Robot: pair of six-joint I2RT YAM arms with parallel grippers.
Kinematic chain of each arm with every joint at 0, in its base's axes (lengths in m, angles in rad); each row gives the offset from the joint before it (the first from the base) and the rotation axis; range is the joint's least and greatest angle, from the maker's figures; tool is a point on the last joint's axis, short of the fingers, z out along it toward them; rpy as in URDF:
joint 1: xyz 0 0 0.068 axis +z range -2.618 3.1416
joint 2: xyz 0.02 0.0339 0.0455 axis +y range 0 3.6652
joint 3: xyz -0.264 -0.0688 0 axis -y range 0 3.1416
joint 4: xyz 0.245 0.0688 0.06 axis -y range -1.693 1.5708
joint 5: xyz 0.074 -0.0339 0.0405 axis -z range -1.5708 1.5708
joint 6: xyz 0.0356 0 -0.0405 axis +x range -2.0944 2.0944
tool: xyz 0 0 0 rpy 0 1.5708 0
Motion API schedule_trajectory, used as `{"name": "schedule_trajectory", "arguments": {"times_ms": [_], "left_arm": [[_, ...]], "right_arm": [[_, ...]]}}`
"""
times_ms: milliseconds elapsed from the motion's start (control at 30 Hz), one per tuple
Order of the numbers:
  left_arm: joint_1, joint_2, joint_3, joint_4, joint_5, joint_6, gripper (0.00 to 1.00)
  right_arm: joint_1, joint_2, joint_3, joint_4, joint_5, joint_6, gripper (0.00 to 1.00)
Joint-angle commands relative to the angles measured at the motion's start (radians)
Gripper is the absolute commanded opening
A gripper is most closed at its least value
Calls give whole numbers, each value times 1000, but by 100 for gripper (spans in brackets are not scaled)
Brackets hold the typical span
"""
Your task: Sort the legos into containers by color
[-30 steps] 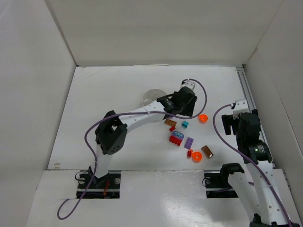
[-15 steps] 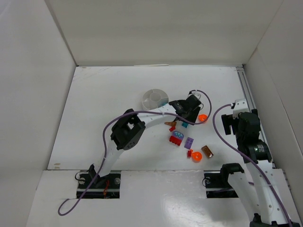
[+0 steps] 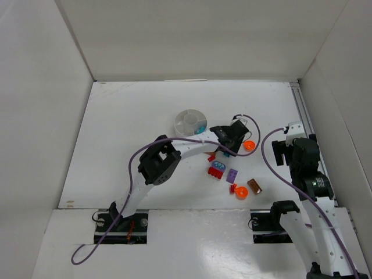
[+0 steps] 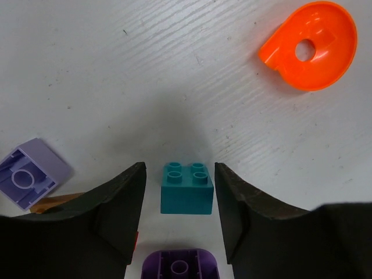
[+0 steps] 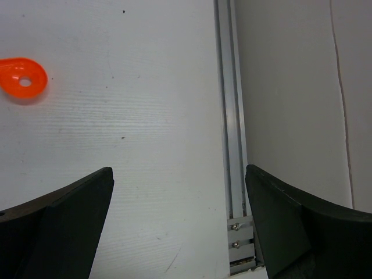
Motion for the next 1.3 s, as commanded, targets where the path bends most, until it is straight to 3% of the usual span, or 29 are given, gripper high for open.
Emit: {"name": "schedule_trajectory", "arguments": {"times_ms": [0, 167, 333, 733, 1267], "left_arm": [[-10, -6, 11, -26, -35, -6, 45], [-10, -17, 11, -26, -35, -6, 24], [-19, -64, -9, -26, -35, -6, 14], [13, -349, -87, 52, -151, 15, 14], [190, -349, -136, 17, -291, -6, 17]], "right_arm": [[-3, -11, 7, 41, -3, -3, 99], [-3, -11, 7, 32, 6, -3, 99], [-3, -20, 7, 32, 6, -3, 99], [-3, -29, 7, 32, 6, -3, 99], [-3, -19, 7, 32, 6, -3, 99]]}}
